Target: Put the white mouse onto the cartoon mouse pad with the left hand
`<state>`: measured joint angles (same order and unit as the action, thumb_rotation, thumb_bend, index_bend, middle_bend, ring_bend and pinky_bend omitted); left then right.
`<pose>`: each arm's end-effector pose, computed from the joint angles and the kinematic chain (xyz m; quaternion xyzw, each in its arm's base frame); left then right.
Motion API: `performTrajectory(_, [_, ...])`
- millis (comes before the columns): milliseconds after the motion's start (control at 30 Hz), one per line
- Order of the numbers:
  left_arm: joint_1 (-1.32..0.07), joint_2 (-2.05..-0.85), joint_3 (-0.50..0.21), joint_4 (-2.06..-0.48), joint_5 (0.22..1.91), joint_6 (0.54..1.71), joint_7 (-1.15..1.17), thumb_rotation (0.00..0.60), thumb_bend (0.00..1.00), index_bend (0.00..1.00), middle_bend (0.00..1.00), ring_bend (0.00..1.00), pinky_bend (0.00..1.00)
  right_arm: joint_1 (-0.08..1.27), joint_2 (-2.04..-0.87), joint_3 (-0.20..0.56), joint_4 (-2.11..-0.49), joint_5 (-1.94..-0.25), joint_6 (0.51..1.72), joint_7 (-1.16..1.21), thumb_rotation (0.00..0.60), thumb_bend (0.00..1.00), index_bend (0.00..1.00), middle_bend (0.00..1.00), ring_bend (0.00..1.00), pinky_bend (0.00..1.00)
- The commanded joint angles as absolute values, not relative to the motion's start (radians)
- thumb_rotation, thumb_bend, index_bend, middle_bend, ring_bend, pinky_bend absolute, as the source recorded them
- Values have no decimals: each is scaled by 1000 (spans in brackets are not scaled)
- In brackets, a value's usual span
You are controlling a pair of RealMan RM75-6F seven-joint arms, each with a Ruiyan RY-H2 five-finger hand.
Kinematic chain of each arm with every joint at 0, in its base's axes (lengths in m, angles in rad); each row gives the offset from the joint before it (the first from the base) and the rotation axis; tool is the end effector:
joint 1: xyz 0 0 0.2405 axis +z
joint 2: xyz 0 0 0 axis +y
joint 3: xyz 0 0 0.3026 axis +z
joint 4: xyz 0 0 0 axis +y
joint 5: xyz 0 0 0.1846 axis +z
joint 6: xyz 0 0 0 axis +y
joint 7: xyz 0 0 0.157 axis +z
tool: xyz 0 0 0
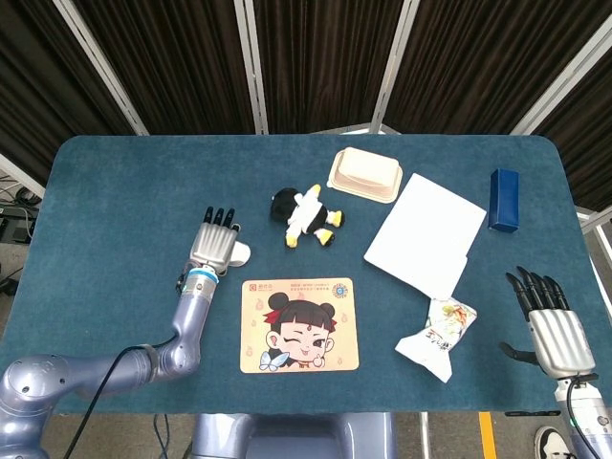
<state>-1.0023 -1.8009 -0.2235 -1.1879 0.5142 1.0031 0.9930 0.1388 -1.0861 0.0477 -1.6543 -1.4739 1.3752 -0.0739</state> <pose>-0.1523 0.4414 -0.0578 -0.7543 -0.3057 -0.1813 0.5520 -0.3359 -0.2119 0.1960 0.6316 -0.3889 0.3494 0.5724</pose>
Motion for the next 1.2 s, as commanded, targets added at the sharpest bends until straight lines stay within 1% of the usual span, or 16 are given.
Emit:
performTrajectory(33, [-1006, -1812, -224, -1173, 517, 999, 988, 600, 183, 327, 0, 0, 0, 139, -1086, 48, -1654, -1474, 1375, -73, 600, 107, 12, 0, 0, 0])
performTrajectory(200, [-1009, -1824, -220, -1155, 512, 992, 991, 600, 186, 433, 0, 0, 0, 140, -1085, 48, -1655, -1473, 1373, -71, 600, 107, 12, 0, 0, 0])
performTrajectory(267, [-1009, -1825, -220, -1153, 511, 989, 991, 600, 203, 480, 0, 0, 0, 140, -1085, 47, -1655, -1473, 1373, -71, 600, 107, 11, 0, 0, 0])
performTrajectory(333, [-1007, -1826, -221, -1153, 519, 987, 978, 600, 222, 505, 0, 0, 0, 140, -1084, 47, -1655, -1473, 1372, -70, 600, 107, 11, 0, 0, 0])
performTrajectory(567, [-994, -1801, -221, -1197, 584, 985, 917, 600, 231, 522, 0, 0, 0, 140, -1084, 48, -1656, -1473, 1373, -72, 600, 106, 11, 0, 0, 0])
performTrajectory(767, [-989, -1737, -205, -1301, 656, 958, 880, 600, 232, 525, 0, 0, 0, 139, -1085, 47, -1657, -1472, 1373, -74, 600, 106, 11, 0, 0, 0])
performTrajectory(900, [-986, -1689, -178, -1377, 743, 938, 852, 600, 232, 542, 0, 0, 0, 139, -1085, 48, -1657, -1472, 1374, -76, 600, 107, 11, 0, 0, 0])
performTrajectory(1000, [-986, -1654, -135, -1423, 876, 922, 817, 600, 231, 552, 0, 0, 0, 139, -1085, 48, -1657, -1472, 1374, -76, 600, 106, 11, 0, 0, 0])
performTrajectory(1100, [-988, -1631, -88, -1427, 1042, 895, 745, 600, 231, 555, 0, 0, 0, 139, -1085, 47, -1656, -1472, 1375, -75, 600, 107, 12, 0, 0, 0])
performTrajectory(1200, [-994, -1619, -56, -1415, 1168, 874, 667, 600, 231, 556, 0, 0, 0, 139, -1085, 47, -1657, -1472, 1375, -74, 600, 107, 11, 0, 0, 0])
